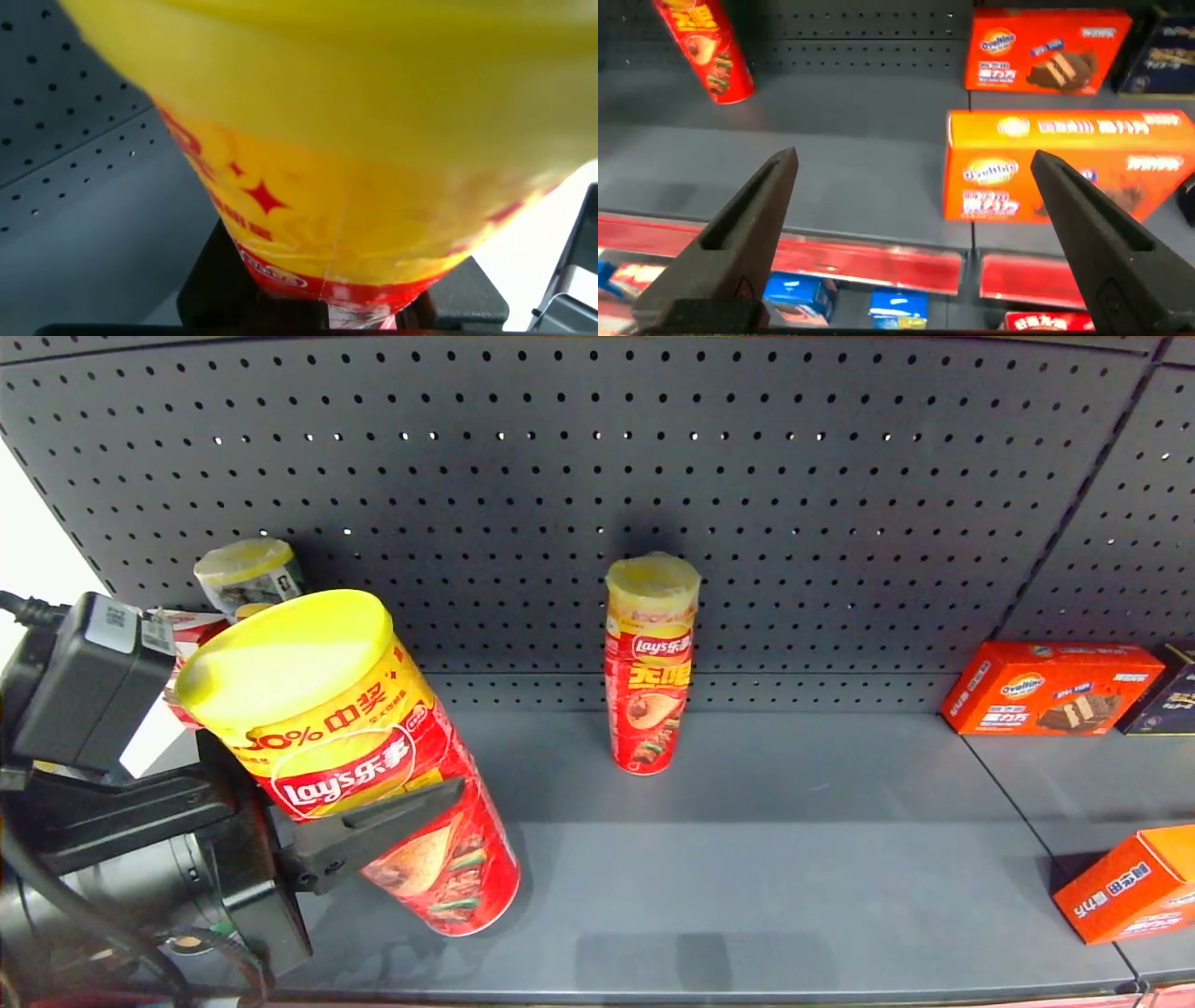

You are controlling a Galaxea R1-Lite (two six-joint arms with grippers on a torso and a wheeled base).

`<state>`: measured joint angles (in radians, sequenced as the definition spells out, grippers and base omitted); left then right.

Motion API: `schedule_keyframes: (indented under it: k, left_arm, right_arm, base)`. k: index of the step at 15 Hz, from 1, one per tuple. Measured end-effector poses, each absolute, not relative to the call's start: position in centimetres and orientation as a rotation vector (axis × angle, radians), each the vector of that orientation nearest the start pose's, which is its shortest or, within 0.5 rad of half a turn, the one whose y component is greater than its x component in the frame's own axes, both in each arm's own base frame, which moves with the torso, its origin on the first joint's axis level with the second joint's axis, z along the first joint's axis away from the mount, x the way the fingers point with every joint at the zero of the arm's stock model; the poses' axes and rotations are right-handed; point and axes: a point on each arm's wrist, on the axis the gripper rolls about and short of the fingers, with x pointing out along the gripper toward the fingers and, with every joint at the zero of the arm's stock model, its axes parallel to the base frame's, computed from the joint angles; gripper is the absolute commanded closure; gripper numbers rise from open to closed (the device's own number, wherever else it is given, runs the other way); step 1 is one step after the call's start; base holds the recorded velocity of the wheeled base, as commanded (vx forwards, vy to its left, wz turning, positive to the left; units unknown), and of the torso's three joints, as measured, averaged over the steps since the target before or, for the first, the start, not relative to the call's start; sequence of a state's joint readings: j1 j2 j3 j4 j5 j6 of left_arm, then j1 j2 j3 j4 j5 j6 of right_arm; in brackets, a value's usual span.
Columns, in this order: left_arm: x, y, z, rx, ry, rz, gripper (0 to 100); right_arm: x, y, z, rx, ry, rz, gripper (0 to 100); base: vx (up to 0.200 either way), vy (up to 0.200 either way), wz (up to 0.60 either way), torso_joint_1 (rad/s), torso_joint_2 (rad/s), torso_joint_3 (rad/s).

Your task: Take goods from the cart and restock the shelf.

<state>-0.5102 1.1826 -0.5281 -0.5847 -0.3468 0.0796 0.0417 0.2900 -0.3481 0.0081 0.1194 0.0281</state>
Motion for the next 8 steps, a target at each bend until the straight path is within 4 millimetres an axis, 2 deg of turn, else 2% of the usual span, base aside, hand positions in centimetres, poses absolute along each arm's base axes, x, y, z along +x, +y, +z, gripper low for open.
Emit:
schedule_keyframes:
  k: [2, 8]
  left_arm:
    - [14.7, -9.1, 22.3, 0.08, 0.043, -0.862, 100]
    - [14.7, -9.1, 22.0, 0.081, 0.052, -0.863, 100]
  right_arm:
    - [-0.2, 0.3, 19.3, -0.02, -0.027, 0.207, 0]
    - [6.4, 1.9, 23.9, -0.075, 0.018, 0.408, 0]
  base:
    - [0.0, 0.0, 0.0, 0.0, 0.0, 0.0]
    - [0.0, 0.0, 0.0, 0.0, 0.0, 0.0]
